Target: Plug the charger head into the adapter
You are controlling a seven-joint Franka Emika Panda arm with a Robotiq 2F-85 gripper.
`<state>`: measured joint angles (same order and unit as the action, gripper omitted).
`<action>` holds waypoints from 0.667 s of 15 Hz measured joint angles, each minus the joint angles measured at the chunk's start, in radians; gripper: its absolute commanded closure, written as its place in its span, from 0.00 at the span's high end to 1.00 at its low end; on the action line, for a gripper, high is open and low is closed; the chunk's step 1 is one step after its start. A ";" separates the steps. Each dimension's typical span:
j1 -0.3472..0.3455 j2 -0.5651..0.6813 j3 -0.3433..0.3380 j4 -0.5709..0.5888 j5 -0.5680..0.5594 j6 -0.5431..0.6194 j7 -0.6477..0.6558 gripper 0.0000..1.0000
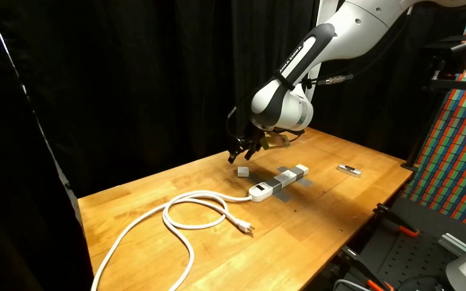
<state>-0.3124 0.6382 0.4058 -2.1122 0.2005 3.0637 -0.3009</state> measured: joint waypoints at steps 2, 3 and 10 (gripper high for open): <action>0.000 0.000 0.001 0.000 0.000 0.000 0.000 1.00; 0.000 0.000 0.001 0.000 0.000 0.000 0.000 1.00; -0.332 0.056 0.335 0.010 -0.009 -0.149 -0.243 1.00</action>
<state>-0.6447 0.6942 0.7412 -2.1019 0.1918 2.9144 -0.5443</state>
